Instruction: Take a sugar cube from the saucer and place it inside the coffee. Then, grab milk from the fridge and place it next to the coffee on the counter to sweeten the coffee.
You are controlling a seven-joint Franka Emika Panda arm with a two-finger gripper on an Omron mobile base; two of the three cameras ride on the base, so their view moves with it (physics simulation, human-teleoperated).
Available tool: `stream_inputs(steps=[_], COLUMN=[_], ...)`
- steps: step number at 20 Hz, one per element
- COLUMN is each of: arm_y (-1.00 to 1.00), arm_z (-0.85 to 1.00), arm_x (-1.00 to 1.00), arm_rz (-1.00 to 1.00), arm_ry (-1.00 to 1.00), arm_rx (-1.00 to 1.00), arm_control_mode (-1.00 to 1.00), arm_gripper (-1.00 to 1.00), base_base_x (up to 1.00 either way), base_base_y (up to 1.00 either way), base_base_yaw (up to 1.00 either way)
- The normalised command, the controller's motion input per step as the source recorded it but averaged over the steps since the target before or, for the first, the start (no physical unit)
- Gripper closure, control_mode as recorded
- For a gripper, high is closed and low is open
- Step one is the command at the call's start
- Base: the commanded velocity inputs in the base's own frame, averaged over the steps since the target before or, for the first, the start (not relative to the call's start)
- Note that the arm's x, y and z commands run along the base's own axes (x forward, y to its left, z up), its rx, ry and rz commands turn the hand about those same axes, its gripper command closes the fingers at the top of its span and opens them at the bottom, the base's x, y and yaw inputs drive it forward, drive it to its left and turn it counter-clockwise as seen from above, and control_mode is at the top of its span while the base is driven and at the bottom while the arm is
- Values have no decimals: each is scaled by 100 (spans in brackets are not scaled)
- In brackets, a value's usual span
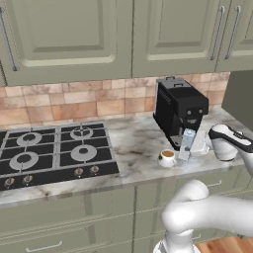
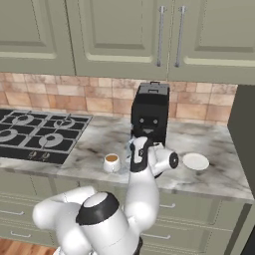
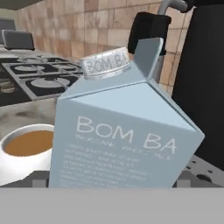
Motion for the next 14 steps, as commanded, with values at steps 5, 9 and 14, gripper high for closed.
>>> stream_inputs(steps=[5,9,14], arm_y=[0,0,0], arm_z=[0,0,0], arm_x=[-5,-2,0], arm_rz=[0,0,0], arm_ry=[-18,-15,-8], arm_rx=[-9,-11,-6], arm_control_mode=[-100,-100,-100], arm_gripper=[-100,-100,-100], base_base_x=[0,0,0], base_base_y=[0,0,0], base_base_yaw=[0,0,0])
